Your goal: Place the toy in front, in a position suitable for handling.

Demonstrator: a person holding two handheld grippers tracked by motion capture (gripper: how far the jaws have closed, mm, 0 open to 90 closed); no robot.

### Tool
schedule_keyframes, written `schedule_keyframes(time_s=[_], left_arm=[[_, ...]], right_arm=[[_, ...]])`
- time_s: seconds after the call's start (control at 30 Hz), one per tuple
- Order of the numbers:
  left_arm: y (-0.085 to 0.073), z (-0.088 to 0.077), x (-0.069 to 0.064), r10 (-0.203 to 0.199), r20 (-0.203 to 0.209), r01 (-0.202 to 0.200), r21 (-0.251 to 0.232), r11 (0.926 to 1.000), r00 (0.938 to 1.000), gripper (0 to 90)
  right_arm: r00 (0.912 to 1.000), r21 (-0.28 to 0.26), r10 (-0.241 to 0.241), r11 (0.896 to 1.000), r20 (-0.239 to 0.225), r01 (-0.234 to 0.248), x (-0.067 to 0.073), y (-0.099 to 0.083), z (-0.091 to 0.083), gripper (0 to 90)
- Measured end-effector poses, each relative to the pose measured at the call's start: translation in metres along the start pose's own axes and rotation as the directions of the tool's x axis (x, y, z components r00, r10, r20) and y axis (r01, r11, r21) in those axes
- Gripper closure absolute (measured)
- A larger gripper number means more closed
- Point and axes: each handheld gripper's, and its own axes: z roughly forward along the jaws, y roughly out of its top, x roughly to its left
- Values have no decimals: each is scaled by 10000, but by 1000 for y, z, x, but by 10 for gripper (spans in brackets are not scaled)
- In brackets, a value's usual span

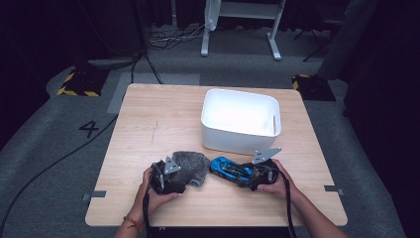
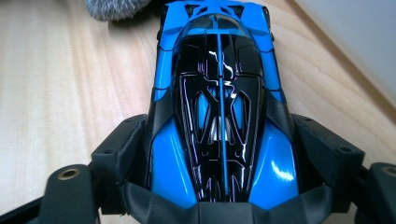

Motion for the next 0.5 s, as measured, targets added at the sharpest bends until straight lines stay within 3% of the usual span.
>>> schedule_keyframes(time_s=[0.17,0.27,0.4,0.5], left_arm=[[10,2,-27,1200,310,-1200,-18,9928,9923,155],[20,5,-44,1920,317,-1916,-161,9813,9809,154],[34,11,-61,2741,264,-2739,-106,9617,9613,153],[41,18,-71,3409,177,-3411,100,9400,9399,145]], right_arm=[[9976,149,268,9996,-640,-259,0,0,-6,246],[9939,221,394,9991,-1034,-373,0,0,-6,247],[9821,287,609,9980,-1785,-567,1,0,-6,247],[9715,476,733,9968,-2253,-642,4,1,-6,247]])
